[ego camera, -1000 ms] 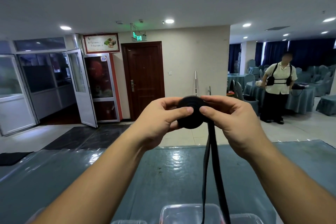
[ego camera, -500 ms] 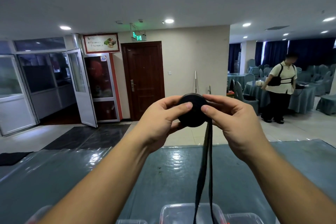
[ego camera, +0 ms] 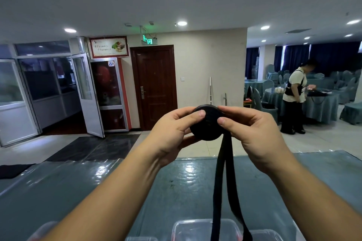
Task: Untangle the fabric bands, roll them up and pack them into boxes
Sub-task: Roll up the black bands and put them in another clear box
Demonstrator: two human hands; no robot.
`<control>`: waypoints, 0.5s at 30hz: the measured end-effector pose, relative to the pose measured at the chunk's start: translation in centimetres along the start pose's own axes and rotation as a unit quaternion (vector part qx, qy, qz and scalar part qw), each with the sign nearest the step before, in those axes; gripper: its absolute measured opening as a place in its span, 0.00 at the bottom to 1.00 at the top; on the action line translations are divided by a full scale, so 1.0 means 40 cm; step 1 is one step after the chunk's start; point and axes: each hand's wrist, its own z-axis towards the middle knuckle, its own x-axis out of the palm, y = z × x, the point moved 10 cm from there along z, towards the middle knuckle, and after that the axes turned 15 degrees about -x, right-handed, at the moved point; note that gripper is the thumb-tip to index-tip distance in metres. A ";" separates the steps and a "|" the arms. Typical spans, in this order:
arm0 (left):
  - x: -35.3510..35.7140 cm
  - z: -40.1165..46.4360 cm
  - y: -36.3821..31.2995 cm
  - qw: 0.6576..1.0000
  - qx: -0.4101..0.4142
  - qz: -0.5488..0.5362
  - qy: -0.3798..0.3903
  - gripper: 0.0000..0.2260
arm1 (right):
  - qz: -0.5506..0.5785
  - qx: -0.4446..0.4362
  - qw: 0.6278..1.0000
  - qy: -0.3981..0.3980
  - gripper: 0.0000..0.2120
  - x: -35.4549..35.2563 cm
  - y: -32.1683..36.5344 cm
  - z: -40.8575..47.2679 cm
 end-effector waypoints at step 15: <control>-0.003 0.001 -0.016 1.000 0.006 0.018 -0.003 0.12 | 0.000 0.017 1.000 0.006 0.13 -0.003 0.005 0.011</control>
